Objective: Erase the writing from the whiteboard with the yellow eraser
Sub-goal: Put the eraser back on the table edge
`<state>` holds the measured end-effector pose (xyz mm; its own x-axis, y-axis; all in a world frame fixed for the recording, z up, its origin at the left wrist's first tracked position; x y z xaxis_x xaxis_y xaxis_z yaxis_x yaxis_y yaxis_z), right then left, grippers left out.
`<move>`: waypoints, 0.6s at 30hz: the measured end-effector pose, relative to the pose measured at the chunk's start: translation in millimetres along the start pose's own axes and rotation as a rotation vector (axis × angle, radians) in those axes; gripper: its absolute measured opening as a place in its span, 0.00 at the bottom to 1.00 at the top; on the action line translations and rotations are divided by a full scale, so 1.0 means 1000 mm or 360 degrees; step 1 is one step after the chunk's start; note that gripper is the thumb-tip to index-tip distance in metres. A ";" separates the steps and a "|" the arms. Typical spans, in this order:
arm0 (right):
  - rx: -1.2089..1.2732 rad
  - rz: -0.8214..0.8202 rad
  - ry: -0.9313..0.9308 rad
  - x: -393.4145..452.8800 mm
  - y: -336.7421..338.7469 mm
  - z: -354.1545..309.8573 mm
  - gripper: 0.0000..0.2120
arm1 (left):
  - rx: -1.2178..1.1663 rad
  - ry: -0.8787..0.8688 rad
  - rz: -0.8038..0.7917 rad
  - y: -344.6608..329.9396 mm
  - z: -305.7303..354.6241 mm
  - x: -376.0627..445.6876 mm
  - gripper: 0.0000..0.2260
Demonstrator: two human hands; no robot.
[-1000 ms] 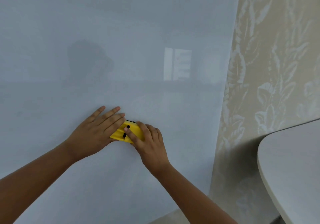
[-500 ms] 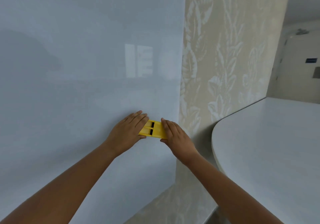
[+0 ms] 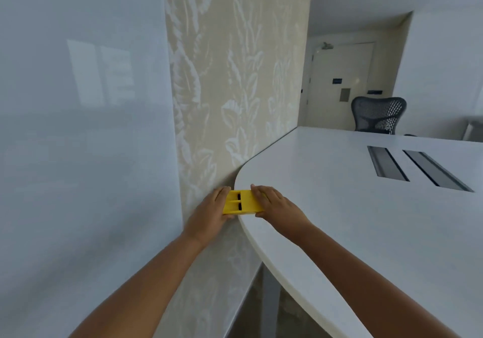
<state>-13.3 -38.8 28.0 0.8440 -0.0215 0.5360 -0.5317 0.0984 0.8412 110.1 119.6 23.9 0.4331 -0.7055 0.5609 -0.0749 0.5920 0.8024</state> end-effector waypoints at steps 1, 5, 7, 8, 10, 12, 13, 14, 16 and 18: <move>-0.0011 -0.0071 -0.0045 -0.009 -0.002 0.009 0.33 | -0.0043 0.0004 -0.0038 -0.013 0.008 0.001 0.29; 0.0024 -0.0367 -0.0185 -0.040 -0.005 0.036 0.33 | -0.0163 -0.0002 -0.0202 -0.053 0.030 -0.004 0.30; 0.0046 -0.0487 -0.0231 -0.052 -0.003 0.046 0.32 | -0.0202 -0.0005 -0.0278 -0.067 0.040 -0.006 0.30; 0.0054 -0.0529 -0.0255 -0.058 -0.003 0.050 0.32 | -0.0214 0.0002 -0.0314 -0.073 0.044 -0.006 0.30; 0.0076 -0.0599 -0.0308 -0.067 -0.004 0.056 0.31 | -0.0252 0.0026 -0.0377 -0.082 0.052 -0.007 0.29; 0.0102 -0.0636 -0.0353 -0.074 -0.005 0.061 0.31 | -0.0295 0.0057 -0.0427 -0.089 0.059 -0.007 0.29; 0.0114 -0.0653 -0.0371 -0.075 -0.005 0.063 0.31 | -0.0314 0.0084 -0.0444 -0.091 0.062 -0.007 0.29; 0.0125 -0.0660 -0.0378 -0.076 -0.006 0.066 0.30 | -0.0333 0.0107 -0.0455 -0.093 0.065 -0.006 0.29; 0.0159 -0.0704 -0.0416 -0.076 -0.006 0.071 0.30 | -0.0378 0.0176 -0.0466 -0.097 0.071 -0.006 0.29; 0.0200 -0.0757 -0.0455 -0.076 -0.007 0.074 0.29 | -0.0429 0.0253 -0.0496 -0.101 0.074 -0.006 0.29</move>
<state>-78.6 -111.1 -13.6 0.9492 -0.3044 0.0797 -0.1171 -0.1067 0.9874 48.8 35.4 -45.1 0.5325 -0.8100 0.2455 0.3087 0.4559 0.8347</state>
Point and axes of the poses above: each hand's wrist, its own x-axis towards the middle knuckle, its own y-axis out of the back of the hand, z = x × y, the point moved 1 cm from there along x, towards the middle knuckle, and after that the axes turned 4 degrees about x, right-handed, at the moved point
